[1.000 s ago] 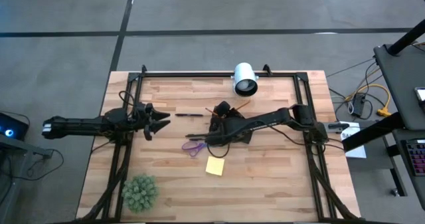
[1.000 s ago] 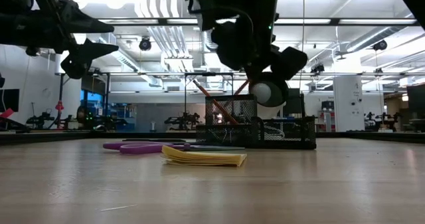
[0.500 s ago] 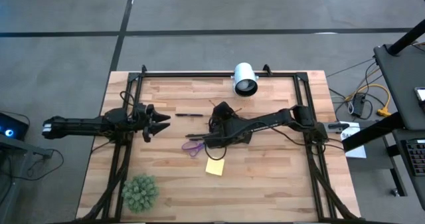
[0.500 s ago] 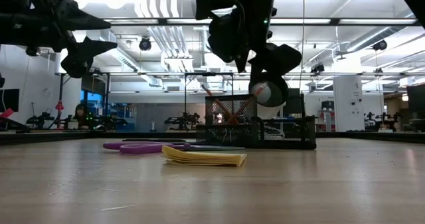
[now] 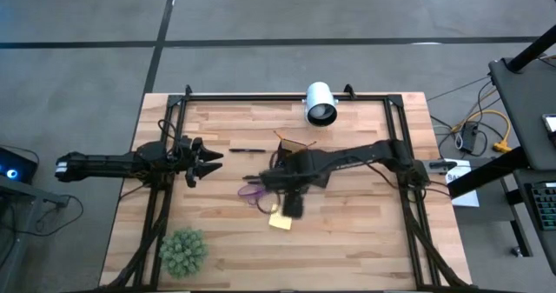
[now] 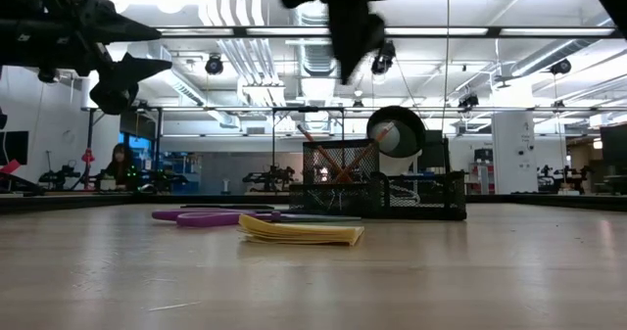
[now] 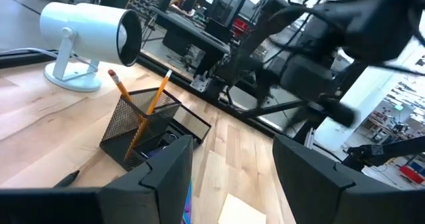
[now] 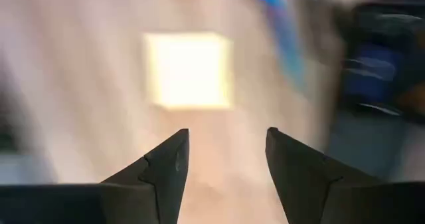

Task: Pick and place office supplies into organizer
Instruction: Put the purple scissors into the black mesh organizer

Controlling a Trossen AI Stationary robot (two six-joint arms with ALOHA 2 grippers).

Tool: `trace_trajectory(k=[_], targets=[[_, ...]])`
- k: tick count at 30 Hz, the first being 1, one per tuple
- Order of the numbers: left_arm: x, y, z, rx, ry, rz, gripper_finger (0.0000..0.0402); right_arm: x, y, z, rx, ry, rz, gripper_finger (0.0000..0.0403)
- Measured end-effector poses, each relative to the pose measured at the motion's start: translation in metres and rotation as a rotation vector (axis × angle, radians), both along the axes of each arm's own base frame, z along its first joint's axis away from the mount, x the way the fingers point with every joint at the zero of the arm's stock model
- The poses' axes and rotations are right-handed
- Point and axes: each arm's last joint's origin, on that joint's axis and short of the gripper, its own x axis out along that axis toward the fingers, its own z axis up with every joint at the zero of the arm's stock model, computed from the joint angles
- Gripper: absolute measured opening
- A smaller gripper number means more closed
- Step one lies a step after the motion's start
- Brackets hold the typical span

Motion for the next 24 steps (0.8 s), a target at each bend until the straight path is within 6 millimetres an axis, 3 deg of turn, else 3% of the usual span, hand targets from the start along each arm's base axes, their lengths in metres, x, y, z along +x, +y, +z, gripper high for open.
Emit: trace_trajectory(k=[2, 9, 18, 24], targets=[[0.0, 0.0, 0.0, 0.0, 0.002, 0.0, 0.0195, 0.011, 0.0, -0.002, 0.126, -0.077, -0.024, 0.0187], [0.0, 0.0, 0.0, 0.0, 0.001, 0.0, 0.0195, 0.033, 0.004, -0.019, 0.038, -0.312, 0.162, 0.0187], [0.0, 0.0, 0.0, 0.0, 0.002, 0.0, 0.0195, 0.059, -0.002, -0.08, -0.144, -0.308, 0.263, 0.0187], [0.0, 0.0, 0.0, -0.002, 0.001, 0.0, 0.0195, 0.077, -0.003, -0.103, -0.161, -0.299, 0.273, 0.0186]])
